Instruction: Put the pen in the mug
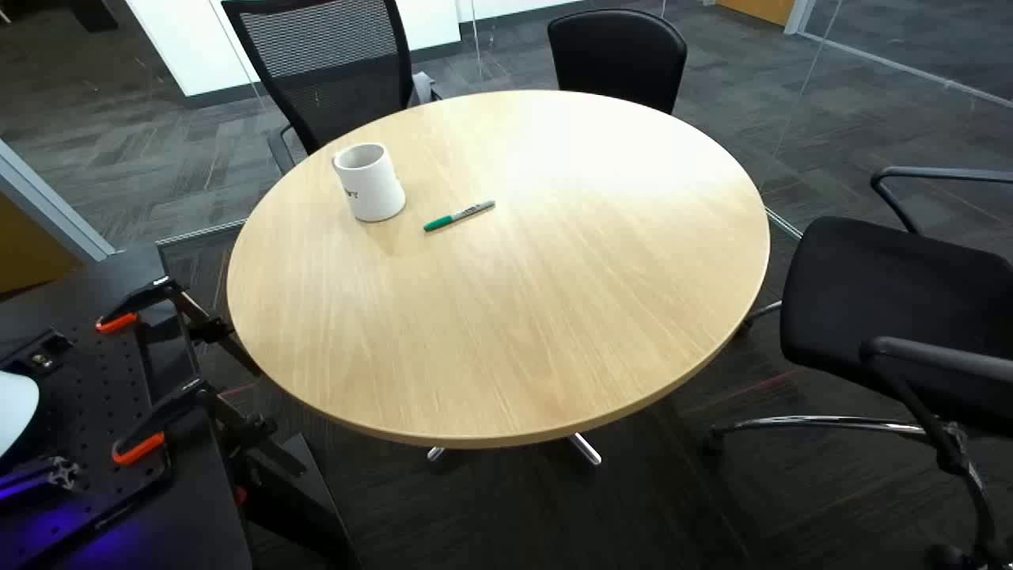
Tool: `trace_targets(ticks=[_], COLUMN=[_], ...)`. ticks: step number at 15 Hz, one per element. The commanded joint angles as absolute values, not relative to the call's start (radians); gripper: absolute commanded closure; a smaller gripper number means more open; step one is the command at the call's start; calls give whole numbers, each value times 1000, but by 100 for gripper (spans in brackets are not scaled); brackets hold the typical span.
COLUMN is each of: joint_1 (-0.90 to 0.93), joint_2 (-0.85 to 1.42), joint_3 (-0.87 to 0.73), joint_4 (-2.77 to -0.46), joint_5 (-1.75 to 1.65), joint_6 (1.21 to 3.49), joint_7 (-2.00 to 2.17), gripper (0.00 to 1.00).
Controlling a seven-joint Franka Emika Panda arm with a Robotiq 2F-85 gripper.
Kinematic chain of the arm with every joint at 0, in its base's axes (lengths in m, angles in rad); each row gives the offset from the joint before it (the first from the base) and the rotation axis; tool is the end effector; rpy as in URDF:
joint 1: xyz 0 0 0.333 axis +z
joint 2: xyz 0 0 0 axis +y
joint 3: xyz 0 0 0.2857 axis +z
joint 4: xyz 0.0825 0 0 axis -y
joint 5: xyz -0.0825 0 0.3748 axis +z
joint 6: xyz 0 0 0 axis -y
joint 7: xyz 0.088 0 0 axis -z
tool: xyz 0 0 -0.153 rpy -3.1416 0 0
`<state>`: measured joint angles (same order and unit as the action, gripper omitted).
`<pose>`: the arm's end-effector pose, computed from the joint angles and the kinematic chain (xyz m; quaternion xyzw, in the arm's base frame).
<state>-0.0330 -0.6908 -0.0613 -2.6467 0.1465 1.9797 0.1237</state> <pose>0.3519 -0.0152 0.3918 -0.9877 0.1298 -0.0090 0.0871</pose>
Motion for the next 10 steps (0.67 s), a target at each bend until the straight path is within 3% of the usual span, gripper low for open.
trace_targets(ticks=[1, 10], joint_1=[-45, -70], joint_2=[-690, -667], joint_3=[-51, -7], joint_4=[-2645, -2620], joint_5=[154, 104], joint_6=[1976, 2072], joint_7=[117, 166], gripper=[0, 0])
